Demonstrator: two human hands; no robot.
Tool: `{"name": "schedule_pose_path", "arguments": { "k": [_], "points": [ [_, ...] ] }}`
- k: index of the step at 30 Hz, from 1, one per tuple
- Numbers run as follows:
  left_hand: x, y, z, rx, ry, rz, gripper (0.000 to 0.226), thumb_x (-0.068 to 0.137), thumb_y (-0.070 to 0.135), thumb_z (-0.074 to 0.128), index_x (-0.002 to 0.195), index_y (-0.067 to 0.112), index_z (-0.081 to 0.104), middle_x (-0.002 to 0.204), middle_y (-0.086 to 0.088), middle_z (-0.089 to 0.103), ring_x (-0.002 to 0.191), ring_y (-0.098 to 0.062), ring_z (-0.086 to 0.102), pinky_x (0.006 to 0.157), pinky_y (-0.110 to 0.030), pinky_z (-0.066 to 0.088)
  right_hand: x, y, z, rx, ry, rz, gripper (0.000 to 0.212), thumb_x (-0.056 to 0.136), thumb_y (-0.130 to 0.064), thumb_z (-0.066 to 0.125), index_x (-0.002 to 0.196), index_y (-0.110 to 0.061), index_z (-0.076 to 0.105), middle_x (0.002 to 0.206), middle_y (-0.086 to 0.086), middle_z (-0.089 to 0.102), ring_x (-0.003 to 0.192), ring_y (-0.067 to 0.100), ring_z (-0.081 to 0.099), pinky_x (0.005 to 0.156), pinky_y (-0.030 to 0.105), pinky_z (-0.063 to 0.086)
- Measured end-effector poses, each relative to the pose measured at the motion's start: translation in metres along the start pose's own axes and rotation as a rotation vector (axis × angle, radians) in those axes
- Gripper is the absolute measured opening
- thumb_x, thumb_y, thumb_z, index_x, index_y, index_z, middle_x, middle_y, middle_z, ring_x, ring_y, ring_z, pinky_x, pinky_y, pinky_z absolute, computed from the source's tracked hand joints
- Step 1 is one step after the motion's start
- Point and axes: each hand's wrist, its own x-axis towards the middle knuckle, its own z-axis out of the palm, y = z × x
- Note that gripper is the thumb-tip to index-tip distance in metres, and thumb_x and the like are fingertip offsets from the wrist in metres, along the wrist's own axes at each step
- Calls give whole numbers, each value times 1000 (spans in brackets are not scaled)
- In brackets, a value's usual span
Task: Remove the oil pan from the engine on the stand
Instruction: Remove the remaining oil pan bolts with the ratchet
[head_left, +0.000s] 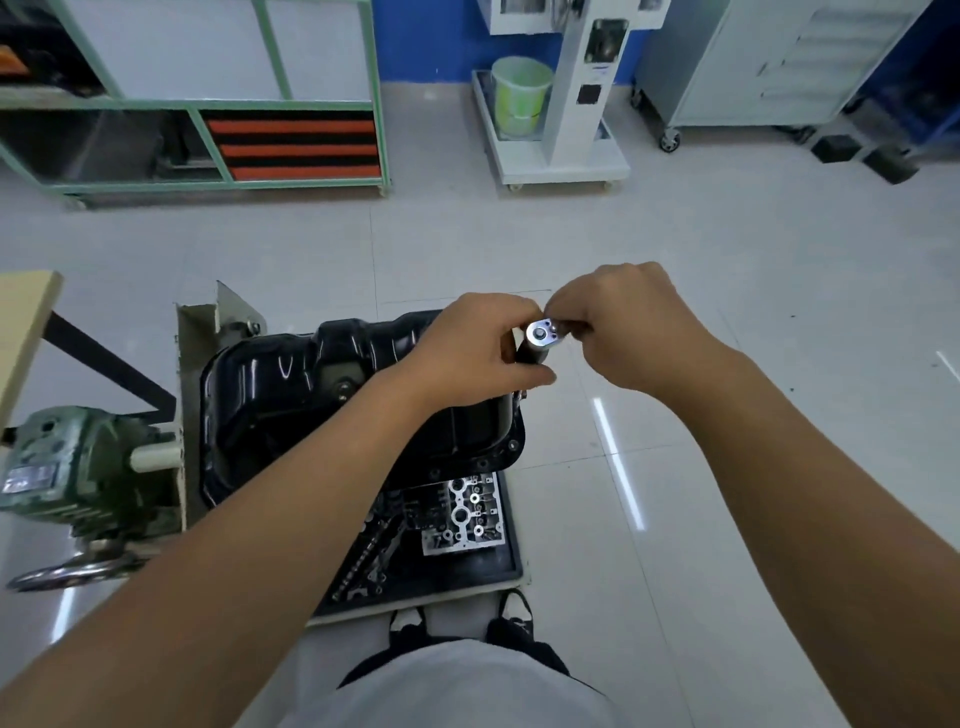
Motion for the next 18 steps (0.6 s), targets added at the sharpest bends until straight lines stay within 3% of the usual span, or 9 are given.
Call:
{"name": "schedule_pose_path", "arguments": {
  "k": [2, 4, 6, 8, 9, 12, 14, 16, 18],
  "points": [
    [1, 1, 0, -20, -8, -25, 30, 71, 40, 89, 83, 24, 66, 77, 25, 62, 66, -4, 59, 63, -27, 44, -2, 3, 5, -6, 14, 15, 37, 88, 1, 56, 84, -36, 57, 84, -11, 60, 96, 27, 59, 98, 46, 38],
    [3, 2, 2, -29, 31, -74, 33, 69, 43, 91, 81, 26, 66, 75, 32, 62, 63, -2, 61, 61, -26, 44, -14, 6, 18, 30, 199, 118, 24, 89, -10, 65, 100, -30, 72, 108, -8, 70, 119, 29, 57, 116, 58, 28],
    [4, 4, 5, -6, 66, -110, 35, 66, 49, 88, 81, 28, 65, 77, 34, 62, 64, -1, 62, 61, -28, 45, -35, -1, 34, 249, 635, 243, 29, 83, -10, 72, 111, -18, 75, 121, 3, 69, 120, 31, 58, 110, 54, 40],
    [6, 6, 6, 34, 74, -119, 38, 65, 55, 85, 81, 29, 64, 81, 34, 61, 67, -2, 62, 63, -30, 47, -55, -17, 48, 644, 982, 424, 16, 85, -12, 70, 101, -14, 73, 102, 1, 71, 99, 23, 64, 89, 39, 51],
    [5, 6, 6, 42, 72, -123, 39, 65, 57, 84, 81, 29, 63, 82, 34, 61, 69, -3, 61, 64, -30, 48, -59, -25, 53, 912, 978, 563, 9, 87, -20, 69, 95, -16, 71, 93, -1, 71, 91, 18, 66, 83, 36, 52],
    [4, 9, 6, 68, 57, -126, 50, 59, 68, 79, 84, 31, 56, 78, 32, 60, 71, 1, 59, 61, -28, 43, -42, -34, 57, 1718, 580, 838, 23, 101, -37, 61, 97, -16, 70, 101, 7, 78, 95, 22, 73, 90, 41, 58],
    [3, 13, 10, 107, 52, -127, 57, 54, 76, 72, 93, 39, 54, 74, 32, 60, 71, 7, 56, 60, -26, 38, -20, -28, 53, 1938, 452, 767, 28, 109, -34, 50, 111, -11, 67, 109, 13, 78, 102, 28, 74, 91, 41, 60],
    [1, 15, 14, 109, 96, -125, 54, 53, 76, 74, 89, 41, 53, 70, 32, 58, 67, 5, 53, 59, -25, 34, 0, -21, 44, 2027, 350, 668, 28, 110, -29, 48, 119, -8, 64, 104, 14, 78, 91, 26, 76, 74, 36, 62],
    [-1, 16, 18, 100, 141, -123, 48, 54, 75, 73, 82, 43, 51, 71, 31, 57, 63, 2, 51, 56, -24, 32, 11, -19, 38, 1980, 195, 601, 21, 107, -26, 54, 114, -9, 65, 99, 14, 79, 82, 24, 75, 63, 35, 60]
  ]
}}
